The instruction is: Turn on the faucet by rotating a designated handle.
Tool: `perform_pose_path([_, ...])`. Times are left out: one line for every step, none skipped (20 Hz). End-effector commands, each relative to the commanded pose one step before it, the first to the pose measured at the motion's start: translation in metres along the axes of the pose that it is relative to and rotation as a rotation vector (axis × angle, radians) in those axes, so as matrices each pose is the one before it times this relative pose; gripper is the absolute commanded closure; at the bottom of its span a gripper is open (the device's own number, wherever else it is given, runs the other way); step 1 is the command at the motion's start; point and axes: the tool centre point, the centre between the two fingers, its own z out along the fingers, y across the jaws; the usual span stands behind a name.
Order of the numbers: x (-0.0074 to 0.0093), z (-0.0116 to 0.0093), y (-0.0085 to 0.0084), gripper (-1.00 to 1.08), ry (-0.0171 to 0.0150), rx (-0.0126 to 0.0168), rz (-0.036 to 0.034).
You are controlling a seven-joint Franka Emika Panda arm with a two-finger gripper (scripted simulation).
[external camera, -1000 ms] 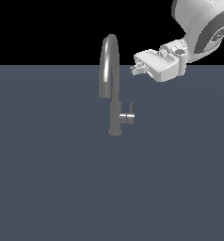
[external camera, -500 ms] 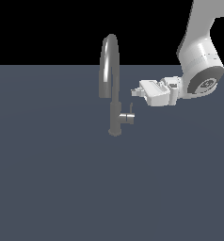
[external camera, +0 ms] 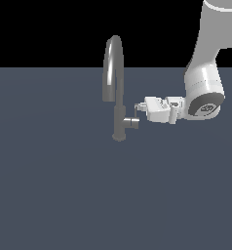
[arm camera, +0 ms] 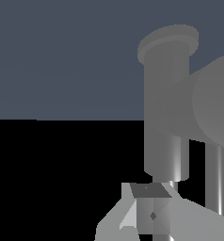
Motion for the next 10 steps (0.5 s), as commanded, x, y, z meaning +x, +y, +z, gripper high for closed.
perform_pose_path([0.00319, 0.00063, -0.00088, 1.08, -0.00819, 0.0101, 0.00808])
perform_pose_path([0.00032, -0.00002, -0.00004, 1.08, -0.00062, 0.00074, 0.00071])
perform_pose_path([0.0, 0.0, 0.0, 1.08, 0.0, 0.0, 0.0])
perform_pose_path([0.0, 0.0, 0.0, 1.08, 0.0, 0.0, 0.0])
perform_pose_path([0.0, 0.0, 0.0, 1.08, 0.0, 0.0, 0.0])
perform_pose_path([0.00009, 0.00005, 0.00027, 1.08, 0.00065, -0.001, -0.00004])
perform_pose_path([-0.00084, 0.00008, 0.00209, 1.08, 0.0, 0.0, 0.0])
perform_pose_path([-0.00085, 0.00008, 0.00211, 1.08, 0.0, 0.0, 0.0])
perform_pose_path([-0.00086, 0.00008, 0.00213, 1.08, 0.0, 0.0, 0.0])
perform_pose_path([-0.00087, 0.00008, 0.00216, 1.08, 0.0, 0.0, 0.0])
